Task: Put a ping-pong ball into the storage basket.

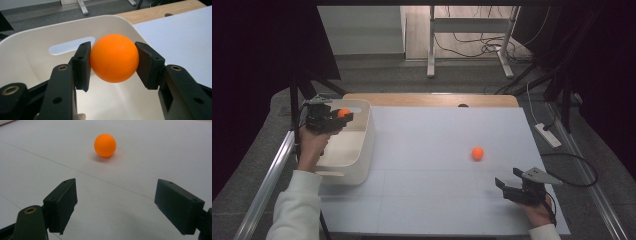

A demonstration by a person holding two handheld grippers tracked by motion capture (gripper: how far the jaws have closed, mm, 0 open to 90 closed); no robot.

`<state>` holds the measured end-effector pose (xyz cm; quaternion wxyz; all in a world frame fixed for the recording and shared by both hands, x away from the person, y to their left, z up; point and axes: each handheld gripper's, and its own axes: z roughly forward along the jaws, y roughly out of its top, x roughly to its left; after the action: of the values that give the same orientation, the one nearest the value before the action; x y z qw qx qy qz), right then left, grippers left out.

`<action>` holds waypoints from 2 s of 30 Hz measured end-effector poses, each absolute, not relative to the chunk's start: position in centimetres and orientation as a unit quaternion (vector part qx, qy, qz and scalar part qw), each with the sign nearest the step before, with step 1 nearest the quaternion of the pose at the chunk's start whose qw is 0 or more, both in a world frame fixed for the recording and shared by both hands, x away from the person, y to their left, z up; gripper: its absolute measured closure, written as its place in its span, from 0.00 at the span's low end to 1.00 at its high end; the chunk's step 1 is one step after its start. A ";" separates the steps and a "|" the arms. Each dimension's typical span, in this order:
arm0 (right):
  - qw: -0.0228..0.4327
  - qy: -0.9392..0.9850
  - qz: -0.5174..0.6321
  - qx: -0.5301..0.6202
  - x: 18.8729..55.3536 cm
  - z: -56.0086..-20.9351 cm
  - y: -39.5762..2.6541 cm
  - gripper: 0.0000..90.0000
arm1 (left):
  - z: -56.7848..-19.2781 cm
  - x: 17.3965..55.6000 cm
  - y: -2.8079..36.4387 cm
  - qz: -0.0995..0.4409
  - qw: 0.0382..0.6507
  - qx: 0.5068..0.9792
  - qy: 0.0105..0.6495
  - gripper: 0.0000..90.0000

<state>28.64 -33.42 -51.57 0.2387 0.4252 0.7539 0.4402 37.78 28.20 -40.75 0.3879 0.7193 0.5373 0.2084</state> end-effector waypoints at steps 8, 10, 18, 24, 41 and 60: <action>0.238 0.754 0.440 0.425 28.6 -51.6 -33.4 0.20 | -40.9 37.9 28.5 0.210 0.384 0.717 0.542 0.55; 0.239 0.754 0.440 0.425 28.6 -51.6 -33.4 0.20 | -40.9 37.8 28.5 0.212 0.384 0.717 0.542 0.55; 0.239 0.754 0.440 0.425 28.7 -51.6 -33.4 0.20 | -40.8 37.7 28.6 0.218 0.386 0.713 0.543 0.55; 0.239 0.754 0.441 0.424 28.7 -51.6 -33.3 0.20 | -40.7 37.7 28.6 0.218 0.391 0.710 0.543 0.54; 0.239 0.753 0.443 0.425 28.8 -51.6 -33.4 0.20 | -39.0 35.3 27.3 0.195 0.489 0.697 0.487 0.21; 0.235 0.760 0.439 0.418 28.9 -51.5 -33.0 0.20 | -38.2 32.9 24.5 0.158 0.542 0.699 0.439 0.20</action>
<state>28.88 -33.01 -51.53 0.2353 0.4176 0.7598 0.4393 32.92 24.50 -38.17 0.5417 0.6988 0.4395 0.1583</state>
